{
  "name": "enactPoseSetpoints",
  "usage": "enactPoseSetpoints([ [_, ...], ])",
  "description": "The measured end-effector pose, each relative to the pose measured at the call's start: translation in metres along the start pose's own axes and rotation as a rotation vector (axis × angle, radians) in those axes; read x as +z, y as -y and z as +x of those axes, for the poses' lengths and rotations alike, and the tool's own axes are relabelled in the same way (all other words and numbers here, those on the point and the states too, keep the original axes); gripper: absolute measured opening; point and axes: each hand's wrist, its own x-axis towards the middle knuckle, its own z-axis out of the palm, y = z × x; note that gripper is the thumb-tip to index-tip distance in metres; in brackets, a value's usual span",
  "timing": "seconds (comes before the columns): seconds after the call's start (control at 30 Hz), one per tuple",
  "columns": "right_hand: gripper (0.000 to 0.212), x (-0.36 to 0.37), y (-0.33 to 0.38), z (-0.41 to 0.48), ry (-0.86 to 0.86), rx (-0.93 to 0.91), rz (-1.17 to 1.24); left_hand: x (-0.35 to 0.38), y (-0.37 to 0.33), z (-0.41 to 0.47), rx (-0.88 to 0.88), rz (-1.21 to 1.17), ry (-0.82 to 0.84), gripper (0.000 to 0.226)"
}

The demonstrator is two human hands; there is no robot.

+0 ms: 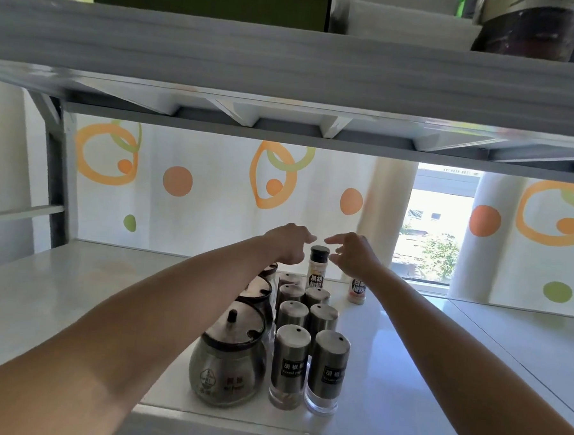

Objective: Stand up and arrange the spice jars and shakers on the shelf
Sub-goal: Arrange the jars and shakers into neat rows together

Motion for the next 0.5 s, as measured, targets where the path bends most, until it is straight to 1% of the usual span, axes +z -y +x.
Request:
enactPoseSetpoints([
  [0.13, 0.051, 0.013, -0.003, 0.015, 0.040, 0.006, -0.040, 0.010, 0.003, 0.018, -0.017, -0.008, 0.061, 0.070],
  [0.2, 0.050, 0.017, -0.005, 0.021, 0.045, 0.004, -0.064, 0.016, 0.005, 0.023, -0.011, -0.028, 0.077, 0.069],
  [0.33, 0.029, 0.021, -0.006, 0.027, 0.039, -0.006, -0.112, 0.026, 0.008, 0.030, 0.018, -0.051, 0.067, 0.067],
  [0.5, 0.020, 0.015, -0.002, 0.028, 0.006, -0.011, -0.133, 0.019, 0.007, 0.027, 0.071, -0.052, 0.035, 0.062],
])
